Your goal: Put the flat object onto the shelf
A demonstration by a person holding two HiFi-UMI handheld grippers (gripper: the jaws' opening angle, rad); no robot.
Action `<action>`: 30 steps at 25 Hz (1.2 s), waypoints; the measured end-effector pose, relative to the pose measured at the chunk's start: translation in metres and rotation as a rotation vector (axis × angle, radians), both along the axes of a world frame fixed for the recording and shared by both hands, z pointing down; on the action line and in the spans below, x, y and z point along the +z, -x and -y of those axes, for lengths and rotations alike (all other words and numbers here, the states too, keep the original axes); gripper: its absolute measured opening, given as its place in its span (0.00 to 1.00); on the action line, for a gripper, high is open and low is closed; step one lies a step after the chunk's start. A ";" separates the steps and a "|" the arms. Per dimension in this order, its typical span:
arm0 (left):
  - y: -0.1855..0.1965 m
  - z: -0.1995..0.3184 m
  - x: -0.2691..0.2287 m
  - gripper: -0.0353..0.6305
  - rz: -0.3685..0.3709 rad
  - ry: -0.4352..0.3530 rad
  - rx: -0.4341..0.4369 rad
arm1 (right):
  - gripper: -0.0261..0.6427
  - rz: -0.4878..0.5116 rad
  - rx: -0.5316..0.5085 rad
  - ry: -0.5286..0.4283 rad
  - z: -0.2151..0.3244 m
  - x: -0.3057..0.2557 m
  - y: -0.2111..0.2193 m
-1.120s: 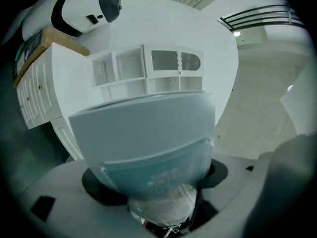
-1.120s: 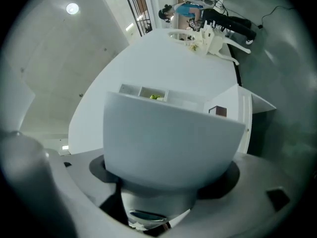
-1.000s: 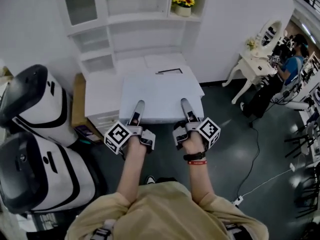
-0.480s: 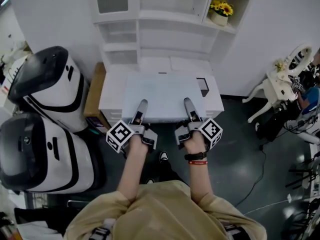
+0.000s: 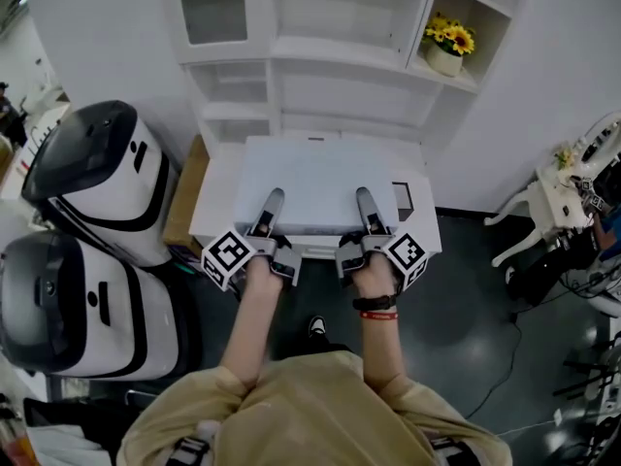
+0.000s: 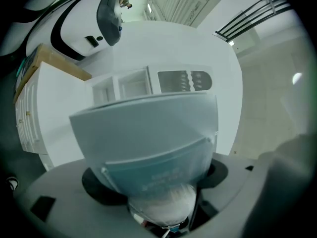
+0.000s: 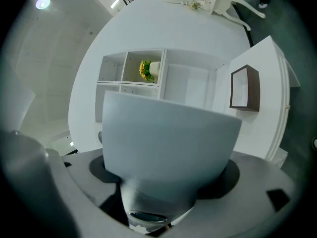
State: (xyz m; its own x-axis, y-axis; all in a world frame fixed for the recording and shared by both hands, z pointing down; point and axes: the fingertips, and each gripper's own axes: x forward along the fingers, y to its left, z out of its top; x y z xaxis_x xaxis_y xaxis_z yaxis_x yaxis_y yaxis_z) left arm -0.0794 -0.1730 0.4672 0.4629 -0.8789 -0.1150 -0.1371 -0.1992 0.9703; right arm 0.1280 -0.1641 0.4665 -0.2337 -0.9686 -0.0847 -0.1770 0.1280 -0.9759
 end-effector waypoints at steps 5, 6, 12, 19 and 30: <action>-0.029 0.046 -0.009 0.62 0.003 -0.007 -0.007 | 0.64 0.003 -0.001 -0.019 0.050 -0.013 -0.030; -0.034 0.054 -0.011 0.62 -0.002 -0.006 -0.009 | 0.64 0.008 0.000 -0.017 0.059 -0.016 -0.035; -0.051 0.080 -0.023 0.62 0.000 -0.031 -0.021 | 0.64 0.015 0.002 -0.017 0.086 -0.027 -0.054; -0.064 0.120 -0.041 0.61 -0.009 -0.019 -0.031 | 0.64 0.040 0.006 -0.006 0.126 -0.044 -0.069; -0.058 0.157 -0.073 0.61 -0.023 -0.034 0.008 | 0.62 0.024 0.034 -0.028 0.159 -0.078 -0.061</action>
State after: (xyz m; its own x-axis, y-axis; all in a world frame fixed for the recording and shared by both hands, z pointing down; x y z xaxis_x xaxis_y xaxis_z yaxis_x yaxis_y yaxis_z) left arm -0.0211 -0.3303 0.3938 0.4669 -0.8705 -0.1556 -0.1132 -0.2334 0.9658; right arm 0.1888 -0.3227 0.3880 -0.1981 -0.9732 -0.1169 -0.1586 0.1495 -0.9759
